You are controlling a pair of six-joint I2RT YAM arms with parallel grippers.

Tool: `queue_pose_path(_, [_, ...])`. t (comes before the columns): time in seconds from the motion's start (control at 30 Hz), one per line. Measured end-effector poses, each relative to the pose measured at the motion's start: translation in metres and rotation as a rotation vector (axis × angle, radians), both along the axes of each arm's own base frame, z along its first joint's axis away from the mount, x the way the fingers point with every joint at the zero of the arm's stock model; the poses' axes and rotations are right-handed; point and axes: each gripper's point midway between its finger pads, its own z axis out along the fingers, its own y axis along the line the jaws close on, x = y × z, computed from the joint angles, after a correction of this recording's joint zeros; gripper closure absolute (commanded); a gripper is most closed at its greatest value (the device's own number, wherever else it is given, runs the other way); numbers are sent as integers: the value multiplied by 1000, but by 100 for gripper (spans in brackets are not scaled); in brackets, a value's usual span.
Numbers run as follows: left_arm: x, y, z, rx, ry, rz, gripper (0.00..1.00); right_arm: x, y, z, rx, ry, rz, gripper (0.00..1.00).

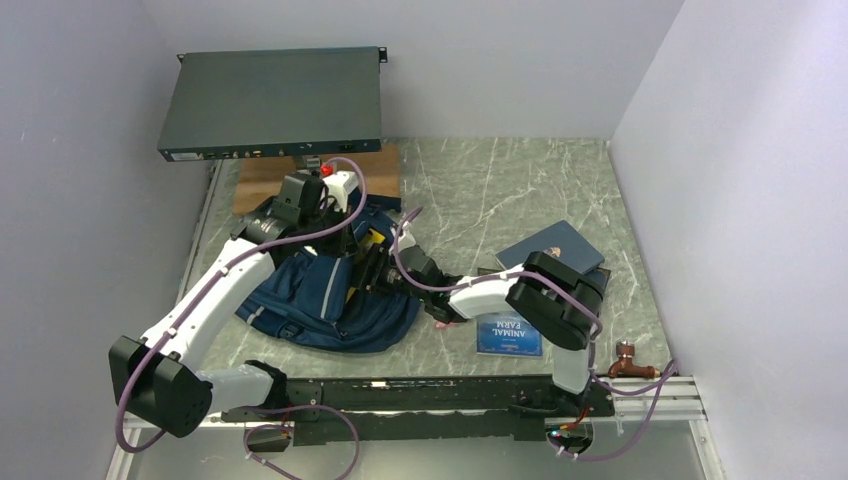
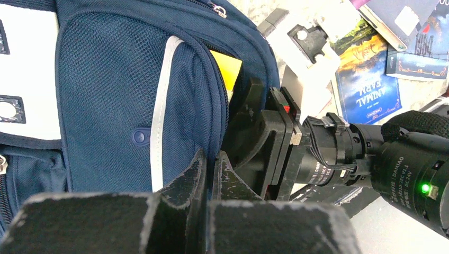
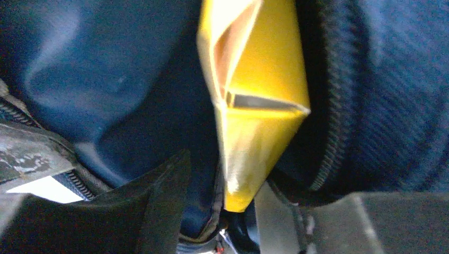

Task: Pack the student bag
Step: Place the stationery in the student bag.

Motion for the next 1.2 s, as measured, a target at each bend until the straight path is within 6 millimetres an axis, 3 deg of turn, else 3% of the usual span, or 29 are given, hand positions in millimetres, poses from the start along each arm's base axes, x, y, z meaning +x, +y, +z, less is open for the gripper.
queue_pose_path(0.17, [2, 3, 0, -1, -1, 10, 100, 5, 4, 2, 14, -8, 19, 25])
queue_pose_path(0.33, [0, 2, 0, -6, 8, 3, 100, 1, 0, -2, -20, 17, 33, 25])
queue_pose_path(0.43, [-1, 0, 1, -16, 11, -7, 100, -2, -7, -1, -40, 23, 34, 30])
queue_pose_path(0.5, [-2, -1, 1, -20, 13, -11, 100, -4, -11, -1, -45, 26, 35, 41])
queue_pose_path(0.57, [-2, -2, 1, -24, 12, -14, 100, -3, -13, -1, -47, 23, 39, 59])
queue_pose_path(0.67, [-1, -3, 2, -27, 7, -15, 100, 3, -18, -7, -77, 18, 37, 62])
queue_pose_path(0.8, [0, -3, 1, -28, 4, -14, 100, 16, -16, -7, -122, -9, 37, 53])
queue_pose_path(0.93, [0, -3, 1, -29, 3, -13, 100, 23, -7, 3, -123, -54, 62, 33])
queue_pose_path(1.1, [-1, -2, -1, -24, 10, -12, 100, 20, -21, -9, -194, -66, 87, 16])
queue_pose_path(1.2, [-1, -2, -3, -23, 12, -11, 100, 8, -36, 4, -236, -123, 130, 14])
